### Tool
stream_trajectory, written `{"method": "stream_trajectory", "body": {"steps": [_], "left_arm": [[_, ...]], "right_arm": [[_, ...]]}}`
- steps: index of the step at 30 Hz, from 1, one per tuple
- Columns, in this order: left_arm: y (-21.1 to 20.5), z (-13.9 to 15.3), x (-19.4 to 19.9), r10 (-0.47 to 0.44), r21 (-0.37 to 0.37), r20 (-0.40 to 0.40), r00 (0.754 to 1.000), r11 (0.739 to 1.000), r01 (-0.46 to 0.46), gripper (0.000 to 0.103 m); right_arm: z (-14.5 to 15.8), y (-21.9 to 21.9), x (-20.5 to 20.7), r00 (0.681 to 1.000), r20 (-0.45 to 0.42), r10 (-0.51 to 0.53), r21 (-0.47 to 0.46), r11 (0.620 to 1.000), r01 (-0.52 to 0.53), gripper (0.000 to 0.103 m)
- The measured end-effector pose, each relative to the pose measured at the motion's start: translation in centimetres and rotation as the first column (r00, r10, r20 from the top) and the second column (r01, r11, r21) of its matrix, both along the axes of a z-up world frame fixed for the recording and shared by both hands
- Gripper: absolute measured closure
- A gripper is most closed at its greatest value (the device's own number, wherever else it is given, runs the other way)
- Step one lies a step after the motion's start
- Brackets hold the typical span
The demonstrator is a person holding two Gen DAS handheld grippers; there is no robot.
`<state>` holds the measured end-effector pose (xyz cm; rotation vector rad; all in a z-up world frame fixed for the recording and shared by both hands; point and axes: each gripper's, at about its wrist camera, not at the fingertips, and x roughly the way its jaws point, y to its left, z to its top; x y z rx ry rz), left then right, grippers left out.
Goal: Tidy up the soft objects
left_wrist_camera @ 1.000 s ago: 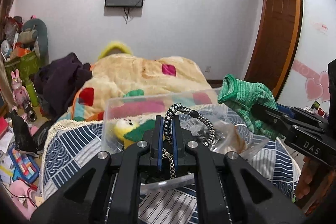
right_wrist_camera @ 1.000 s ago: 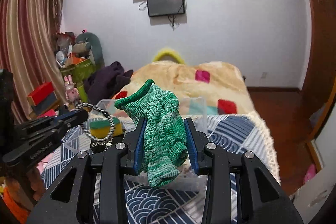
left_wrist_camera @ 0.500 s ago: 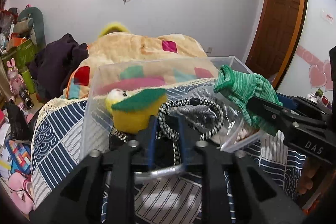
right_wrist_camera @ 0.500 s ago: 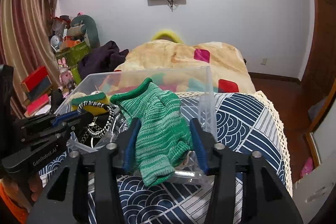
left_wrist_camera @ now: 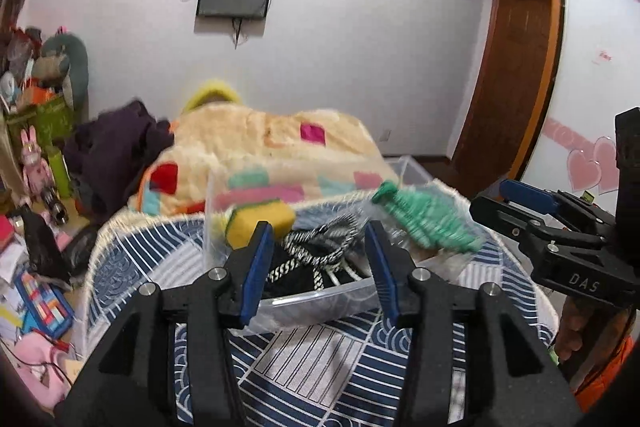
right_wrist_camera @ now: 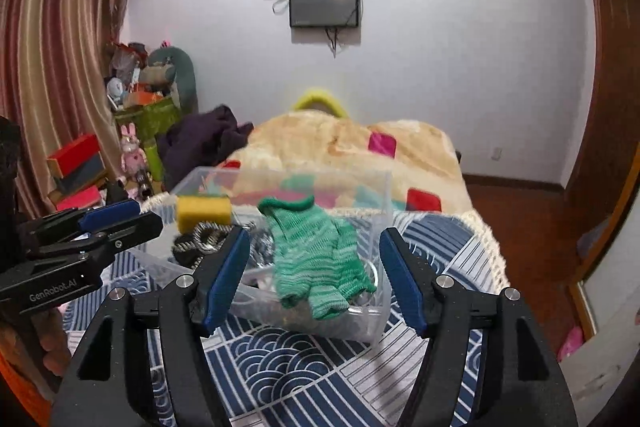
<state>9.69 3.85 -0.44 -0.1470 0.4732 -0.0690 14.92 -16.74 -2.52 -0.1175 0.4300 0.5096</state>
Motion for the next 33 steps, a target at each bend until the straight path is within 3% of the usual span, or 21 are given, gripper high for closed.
{"method": "stream_trajectory", "body": {"steps": [8, 14, 20, 33], "left_arm": [[-1.6, 4.0, -4.7, -0.018, 0.021, 0.136, 0.99, 1.0, 0.015, 0.051], [-2.5, 5.1, -7.4, -0.029, 0.035, 0.196, 0.98, 0.999, 0.023, 0.036], [-2.9, 5.1, -8.9, -0.011, 0.037, 0.224, 0.974, 0.999, 0.002, 0.014], [-3.1, 3.5, -9.1, 0.008, 0.06, 0.213, 0.977, 0.998, -0.021, 0.006]], "right_arm": [[2.8, -1.3, -3.6, 0.994, 0.105, 0.03, 0.074, 0.997, -0.038, 0.038], [3.3, -1.6, -5.7, 0.987, 0.154, 0.047, 0.11, 0.992, -0.064, 0.023], [2.5, -1.9, -6.3, 0.987, 0.154, 0.047, 0.126, 0.99, -0.067, 0.013], [1.1, -1.8, -6.8, 0.986, 0.164, 0.036, 0.121, 0.991, -0.056, 0.005]]}}
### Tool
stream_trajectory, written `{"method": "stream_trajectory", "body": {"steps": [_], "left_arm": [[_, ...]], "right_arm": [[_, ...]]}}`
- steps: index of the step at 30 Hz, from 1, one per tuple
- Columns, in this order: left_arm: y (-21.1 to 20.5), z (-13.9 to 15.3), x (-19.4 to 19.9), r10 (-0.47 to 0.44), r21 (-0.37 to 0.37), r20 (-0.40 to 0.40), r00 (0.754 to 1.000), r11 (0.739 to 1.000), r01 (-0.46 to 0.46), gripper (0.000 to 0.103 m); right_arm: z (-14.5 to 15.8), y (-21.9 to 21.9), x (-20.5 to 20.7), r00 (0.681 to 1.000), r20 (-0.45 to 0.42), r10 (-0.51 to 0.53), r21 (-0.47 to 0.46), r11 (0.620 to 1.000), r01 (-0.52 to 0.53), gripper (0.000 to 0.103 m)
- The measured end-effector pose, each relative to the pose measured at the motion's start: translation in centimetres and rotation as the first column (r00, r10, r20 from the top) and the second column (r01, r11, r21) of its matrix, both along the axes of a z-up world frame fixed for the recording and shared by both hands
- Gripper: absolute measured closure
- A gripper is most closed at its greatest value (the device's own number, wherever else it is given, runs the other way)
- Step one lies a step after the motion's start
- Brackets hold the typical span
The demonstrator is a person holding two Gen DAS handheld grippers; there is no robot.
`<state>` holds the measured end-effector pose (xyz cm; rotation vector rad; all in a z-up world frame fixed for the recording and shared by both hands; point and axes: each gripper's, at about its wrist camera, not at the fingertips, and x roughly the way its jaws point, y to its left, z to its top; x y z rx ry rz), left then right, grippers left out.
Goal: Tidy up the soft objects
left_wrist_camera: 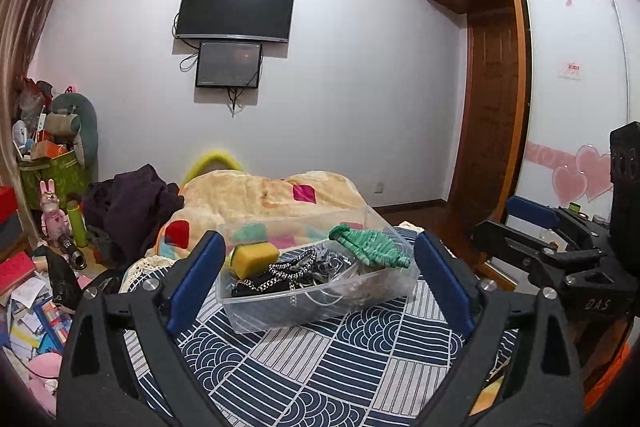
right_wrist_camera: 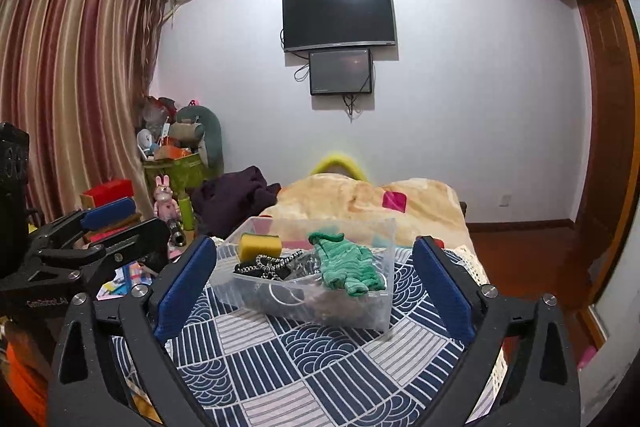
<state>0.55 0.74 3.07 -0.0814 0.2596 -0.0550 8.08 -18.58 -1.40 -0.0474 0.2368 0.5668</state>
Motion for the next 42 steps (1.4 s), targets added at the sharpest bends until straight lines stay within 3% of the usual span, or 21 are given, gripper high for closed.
{"method": "stream_trajectory", "body": {"steps": [42], "left_arm": [[-0.06, -0.54, 0.0, 0.001, 0.013, -0.01, 1.0, 1.0, -0.001, 0.005]], "right_arm": [[-0.22, -0.41, -0.59, 1.0, -0.014, 0.003, 0.007, 1.0, -0.003, 0.004]]}}
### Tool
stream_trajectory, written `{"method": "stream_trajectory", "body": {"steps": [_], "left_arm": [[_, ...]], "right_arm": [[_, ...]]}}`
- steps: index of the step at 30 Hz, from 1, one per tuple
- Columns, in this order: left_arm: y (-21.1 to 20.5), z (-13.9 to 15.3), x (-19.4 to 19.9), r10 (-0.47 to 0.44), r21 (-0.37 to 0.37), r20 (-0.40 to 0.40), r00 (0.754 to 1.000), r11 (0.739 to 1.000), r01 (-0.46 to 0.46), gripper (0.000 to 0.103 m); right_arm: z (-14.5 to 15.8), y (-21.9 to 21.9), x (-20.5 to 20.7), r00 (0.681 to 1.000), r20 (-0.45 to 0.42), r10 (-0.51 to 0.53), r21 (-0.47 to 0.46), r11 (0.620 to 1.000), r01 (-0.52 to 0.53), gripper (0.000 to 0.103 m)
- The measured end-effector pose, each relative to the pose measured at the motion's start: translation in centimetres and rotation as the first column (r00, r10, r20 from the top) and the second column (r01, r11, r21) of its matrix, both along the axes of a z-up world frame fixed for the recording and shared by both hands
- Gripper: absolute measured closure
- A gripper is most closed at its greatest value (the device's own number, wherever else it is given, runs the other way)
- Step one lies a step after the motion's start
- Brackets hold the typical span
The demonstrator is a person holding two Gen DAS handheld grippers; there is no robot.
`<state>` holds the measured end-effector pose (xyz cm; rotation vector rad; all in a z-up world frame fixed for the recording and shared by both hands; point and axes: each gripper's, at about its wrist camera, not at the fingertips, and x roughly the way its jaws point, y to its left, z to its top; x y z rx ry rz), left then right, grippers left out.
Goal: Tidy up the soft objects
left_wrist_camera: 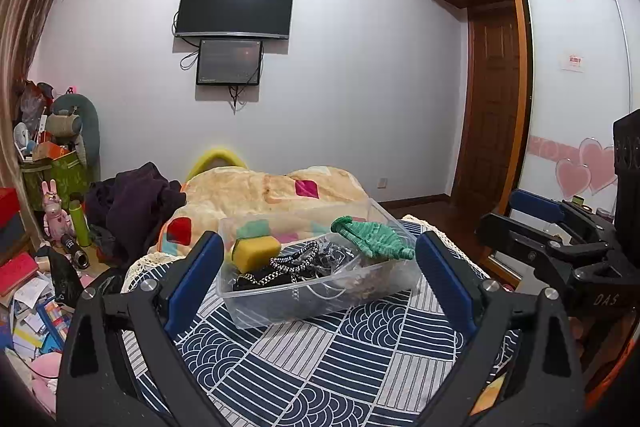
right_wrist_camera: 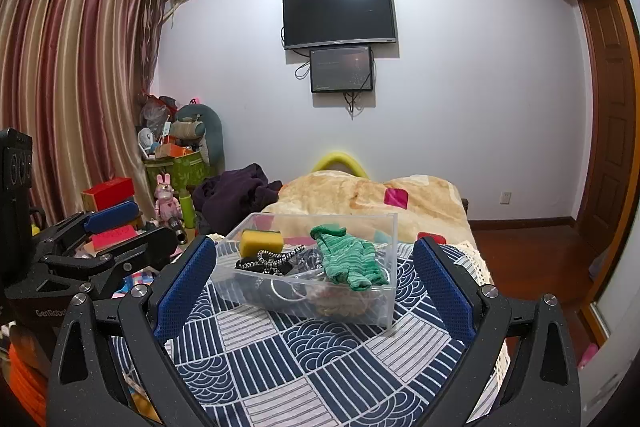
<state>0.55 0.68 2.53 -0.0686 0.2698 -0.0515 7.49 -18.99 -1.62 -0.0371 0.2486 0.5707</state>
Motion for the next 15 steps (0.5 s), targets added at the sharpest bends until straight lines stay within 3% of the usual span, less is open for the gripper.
{"method": "stream_trajectory", "body": {"steps": [15], "left_arm": [[-0.21, -0.2, -0.05, -0.015, -0.012, -0.008, 1.0, 1.0, 0.015, 0.002]], "right_arm": [[0.07, -0.04, -0.01, 1.0, -0.001, -0.001, 0.001, 1.0, 0.001, 0.004]]}}
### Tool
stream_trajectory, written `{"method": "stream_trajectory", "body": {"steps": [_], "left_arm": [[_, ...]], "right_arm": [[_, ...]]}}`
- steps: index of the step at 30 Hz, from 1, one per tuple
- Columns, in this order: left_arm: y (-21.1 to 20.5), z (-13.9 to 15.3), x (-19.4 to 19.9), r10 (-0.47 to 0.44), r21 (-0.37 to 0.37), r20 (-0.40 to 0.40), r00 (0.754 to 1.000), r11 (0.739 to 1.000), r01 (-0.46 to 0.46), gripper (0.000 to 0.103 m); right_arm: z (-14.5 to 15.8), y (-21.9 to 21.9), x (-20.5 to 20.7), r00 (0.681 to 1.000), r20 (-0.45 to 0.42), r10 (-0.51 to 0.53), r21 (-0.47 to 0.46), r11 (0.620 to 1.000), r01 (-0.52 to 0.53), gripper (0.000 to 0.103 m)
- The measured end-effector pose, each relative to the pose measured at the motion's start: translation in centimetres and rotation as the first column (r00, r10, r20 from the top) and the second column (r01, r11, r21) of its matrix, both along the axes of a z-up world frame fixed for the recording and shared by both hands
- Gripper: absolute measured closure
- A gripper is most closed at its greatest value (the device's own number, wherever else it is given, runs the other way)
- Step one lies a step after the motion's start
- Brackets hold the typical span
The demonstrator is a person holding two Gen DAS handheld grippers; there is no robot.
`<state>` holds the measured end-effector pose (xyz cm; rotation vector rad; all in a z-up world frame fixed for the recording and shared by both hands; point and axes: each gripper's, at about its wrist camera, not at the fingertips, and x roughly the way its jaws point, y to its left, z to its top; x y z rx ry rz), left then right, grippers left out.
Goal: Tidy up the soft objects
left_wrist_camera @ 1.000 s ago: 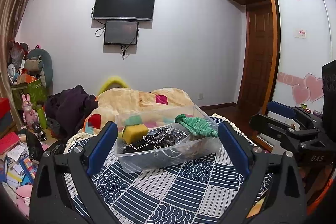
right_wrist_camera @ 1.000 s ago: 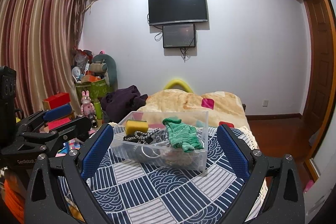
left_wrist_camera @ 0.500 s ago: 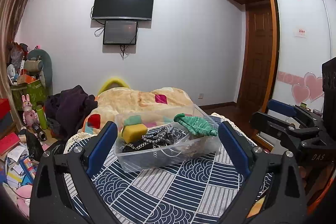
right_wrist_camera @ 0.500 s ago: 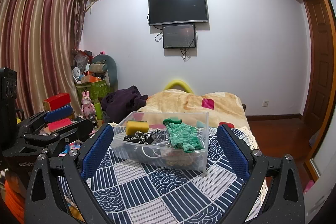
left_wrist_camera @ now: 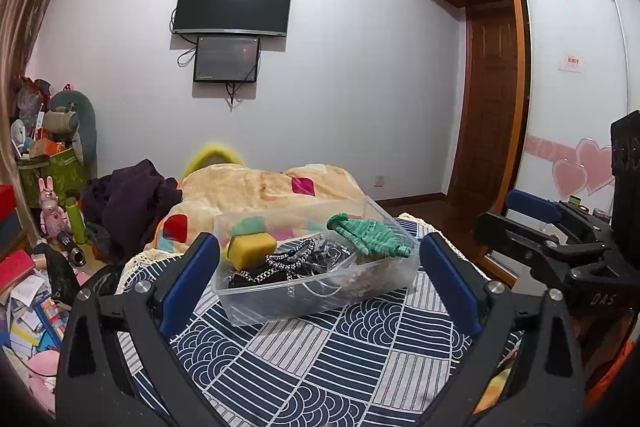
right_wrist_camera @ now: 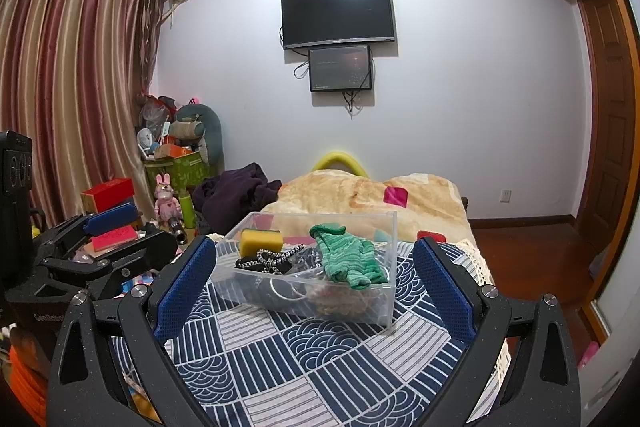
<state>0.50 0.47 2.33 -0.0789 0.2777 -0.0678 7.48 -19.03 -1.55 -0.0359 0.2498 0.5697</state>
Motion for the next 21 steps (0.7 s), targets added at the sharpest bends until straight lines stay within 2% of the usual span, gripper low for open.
{"method": "stream_trajectory", "body": {"steps": [21], "left_arm": [[0.31, -0.07, -0.01, -0.019, -0.021, -0.009, 1.0, 1.0, 0.019, 0.001]], "right_arm": [[-0.19, 0.08, 0.05, 1.0, -0.009, -0.006, -0.003, 1.0, 0.006, 0.004]]}}
